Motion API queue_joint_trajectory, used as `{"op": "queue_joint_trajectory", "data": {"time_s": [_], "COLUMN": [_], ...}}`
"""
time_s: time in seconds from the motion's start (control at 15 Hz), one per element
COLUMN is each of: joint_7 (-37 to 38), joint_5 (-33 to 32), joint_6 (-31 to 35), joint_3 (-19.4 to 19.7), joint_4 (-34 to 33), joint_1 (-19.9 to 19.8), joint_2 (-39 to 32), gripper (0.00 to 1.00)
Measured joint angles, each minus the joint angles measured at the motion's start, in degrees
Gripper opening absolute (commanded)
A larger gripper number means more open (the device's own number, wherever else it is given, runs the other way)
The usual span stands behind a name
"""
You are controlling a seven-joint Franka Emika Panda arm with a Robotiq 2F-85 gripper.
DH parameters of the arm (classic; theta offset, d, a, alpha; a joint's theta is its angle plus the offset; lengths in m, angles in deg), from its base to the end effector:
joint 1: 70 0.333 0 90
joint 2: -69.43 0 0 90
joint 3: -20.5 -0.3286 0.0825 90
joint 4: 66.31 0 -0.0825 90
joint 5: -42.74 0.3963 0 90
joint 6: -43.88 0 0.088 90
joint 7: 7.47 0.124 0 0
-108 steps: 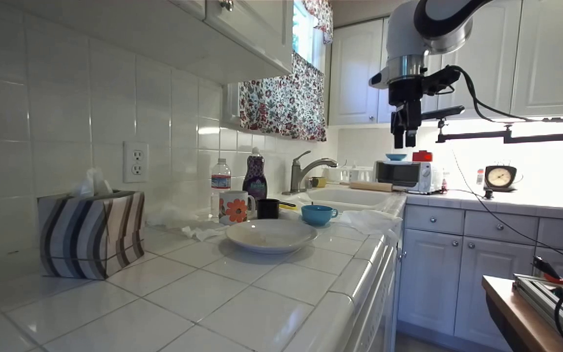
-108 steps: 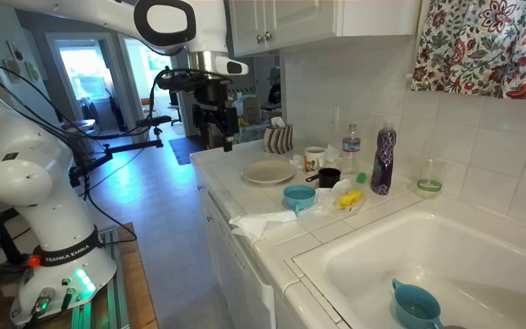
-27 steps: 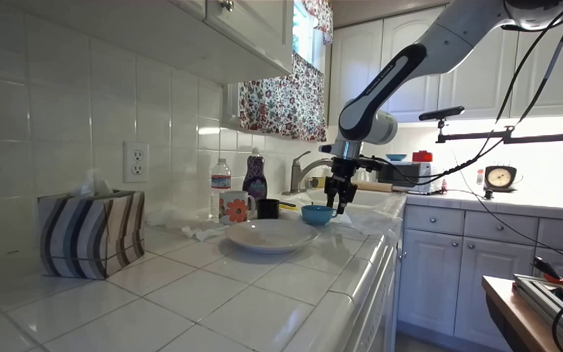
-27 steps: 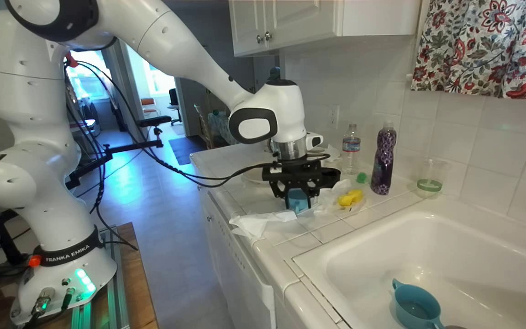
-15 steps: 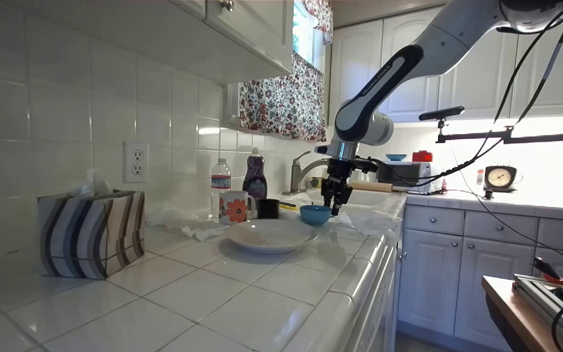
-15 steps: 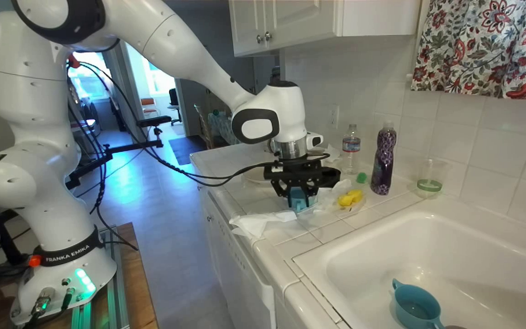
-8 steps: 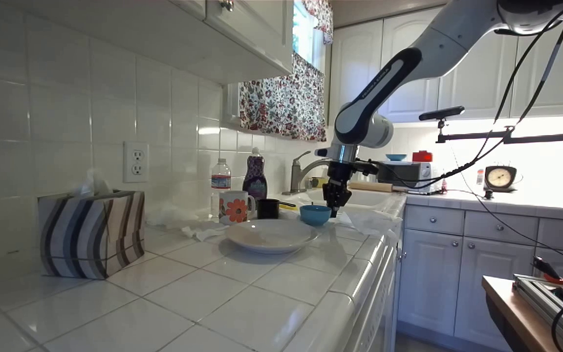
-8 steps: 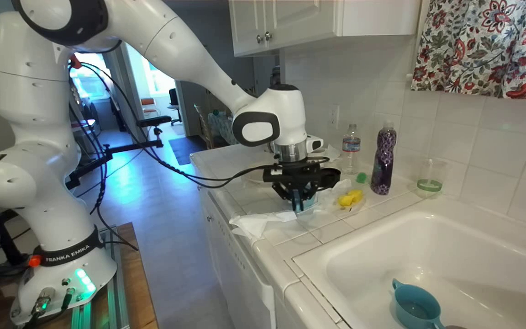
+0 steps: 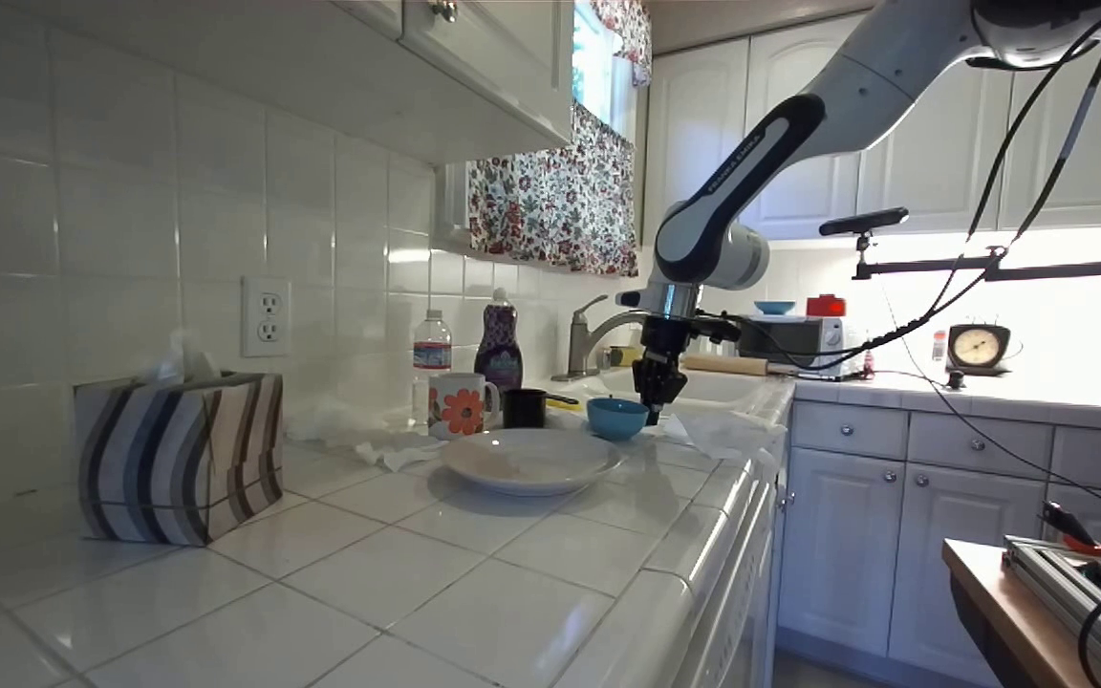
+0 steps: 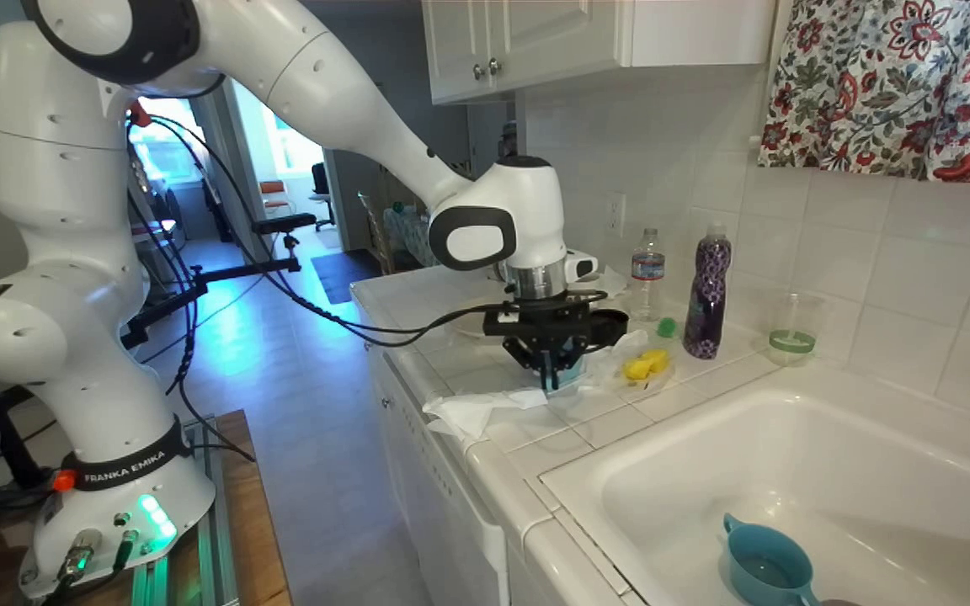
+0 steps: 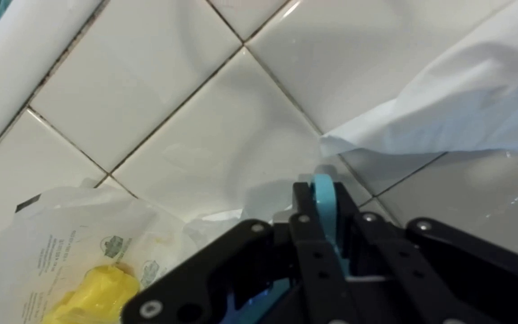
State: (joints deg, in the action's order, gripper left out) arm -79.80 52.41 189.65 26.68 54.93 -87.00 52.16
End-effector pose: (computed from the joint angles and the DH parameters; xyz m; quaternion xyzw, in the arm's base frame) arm 0.5551 -0.2373 0.2692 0.9313 0.3565 0.0703 0.0238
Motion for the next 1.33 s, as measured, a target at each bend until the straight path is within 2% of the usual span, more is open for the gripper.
{"op": "queue_joint_trajectory", "data": {"time_s": [0.6,1.33], "joint_7": [2.3,2.3], "joint_5": [-4.2,-4.3], "joint_6": [-0.4,-4.4], "joint_3": [0.6,0.3], "joint_4": [-0.4,-1.8], "joint_1": [0.1,0.2], "joint_2": [0.1,0.3], "gripper": [0.03,0.03]}}
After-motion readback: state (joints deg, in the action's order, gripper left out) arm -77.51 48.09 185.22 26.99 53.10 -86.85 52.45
